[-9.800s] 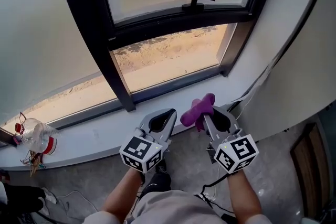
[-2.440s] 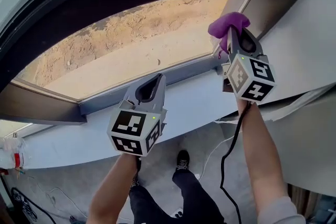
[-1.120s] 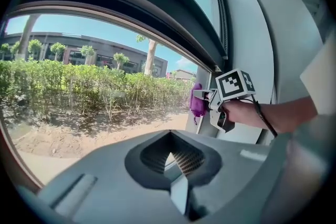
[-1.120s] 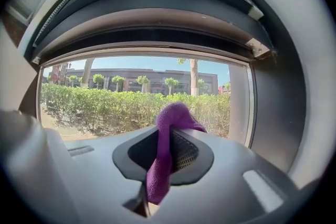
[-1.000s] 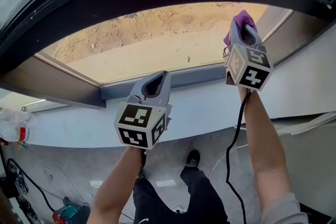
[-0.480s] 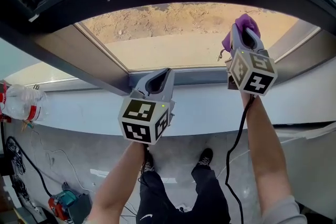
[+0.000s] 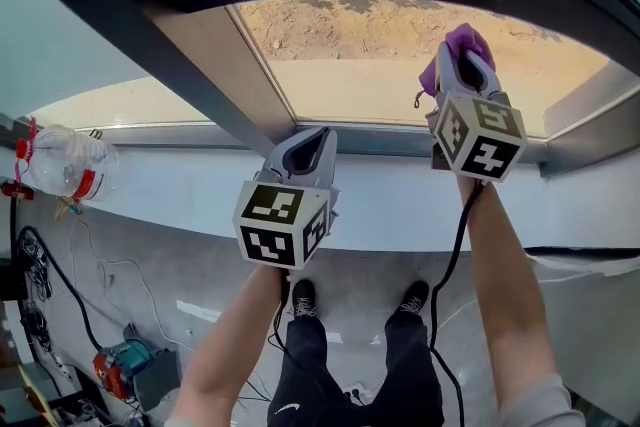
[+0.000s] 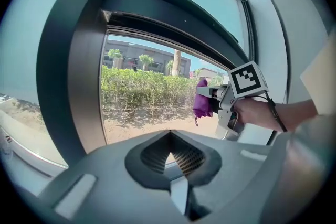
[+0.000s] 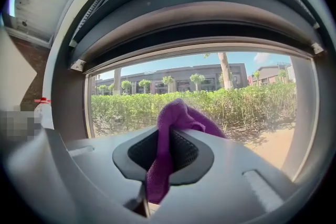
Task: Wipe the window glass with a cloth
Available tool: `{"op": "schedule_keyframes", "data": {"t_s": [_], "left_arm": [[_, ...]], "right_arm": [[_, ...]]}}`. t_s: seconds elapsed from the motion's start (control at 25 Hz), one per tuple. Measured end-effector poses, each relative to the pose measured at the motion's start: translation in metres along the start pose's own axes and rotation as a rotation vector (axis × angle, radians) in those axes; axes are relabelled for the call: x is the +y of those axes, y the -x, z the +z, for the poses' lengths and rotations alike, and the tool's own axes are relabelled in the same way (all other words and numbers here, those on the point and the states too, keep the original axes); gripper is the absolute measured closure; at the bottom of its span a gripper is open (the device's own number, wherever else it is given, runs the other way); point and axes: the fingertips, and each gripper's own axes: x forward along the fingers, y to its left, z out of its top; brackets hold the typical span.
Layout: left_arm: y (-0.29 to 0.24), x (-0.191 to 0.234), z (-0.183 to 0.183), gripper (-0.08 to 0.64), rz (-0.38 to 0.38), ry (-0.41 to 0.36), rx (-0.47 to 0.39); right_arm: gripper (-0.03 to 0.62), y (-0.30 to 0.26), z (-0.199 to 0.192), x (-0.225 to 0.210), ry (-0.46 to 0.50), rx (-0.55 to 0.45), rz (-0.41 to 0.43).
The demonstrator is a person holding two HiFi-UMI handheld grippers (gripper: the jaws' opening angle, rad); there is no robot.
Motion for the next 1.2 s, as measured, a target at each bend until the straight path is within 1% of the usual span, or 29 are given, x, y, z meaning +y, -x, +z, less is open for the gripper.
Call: {"op": "schedule_keyframes", "data": {"t_s": [0.08,0.24,0.4,0.56,0.64,0.76,0.88,0.96,1.08,1.2], "left_arm": [[0.010,0.017,-0.003,0.560,0.020,0.007,0.006],[0.029,0.051,-0.012,0.560,0.061,0.012,0.028],[0.045,0.086,-0.022,0.560,0.106,0.022,0.047],[0.059,0.116,-0.034,0.560,0.149,-0.010,0.057],[0.065,0.128,-0.040,0.560,0.162,-0.010,0.059],[0.076,0.135,-0.044,0.560,0.159,-0.017,0.059],[0.085,0.139,-0.049,0.560,0.150,-0.020,0.066],[0.090,0.142,-0.052,0.560,0.146,-0.014,0.072],[0.096,0.149,-0.056,0.560,0.141,-0.025,0.076],[0.102,0.156,-0.063,0.560,0.145,-0.016,0.081]], "right_arm": [[0.531,-0.008,-0.002,0.025,0.012,0.006,0.022],[0.529,-0.022,-0.005,0.064,0.000,0.009,0.026],[0.529,-0.038,-0.008,0.111,0.009,0.018,0.076],[0.529,-0.048,-0.015,0.136,-0.008,0.022,0.041],[0.529,-0.053,-0.018,0.155,-0.003,0.030,0.055],[0.529,-0.058,-0.020,0.177,-0.007,0.036,0.063],[0.531,-0.063,-0.026,0.211,0.040,0.059,0.142],[0.529,-0.070,-0.027,0.233,0.054,0.064,0.193],[0.529,-0.078,-0.029,0.246,0.055,0.059,0.224],[0.529,-0.081,-0.033,0.254,0.060,0.062,0.256]]}}
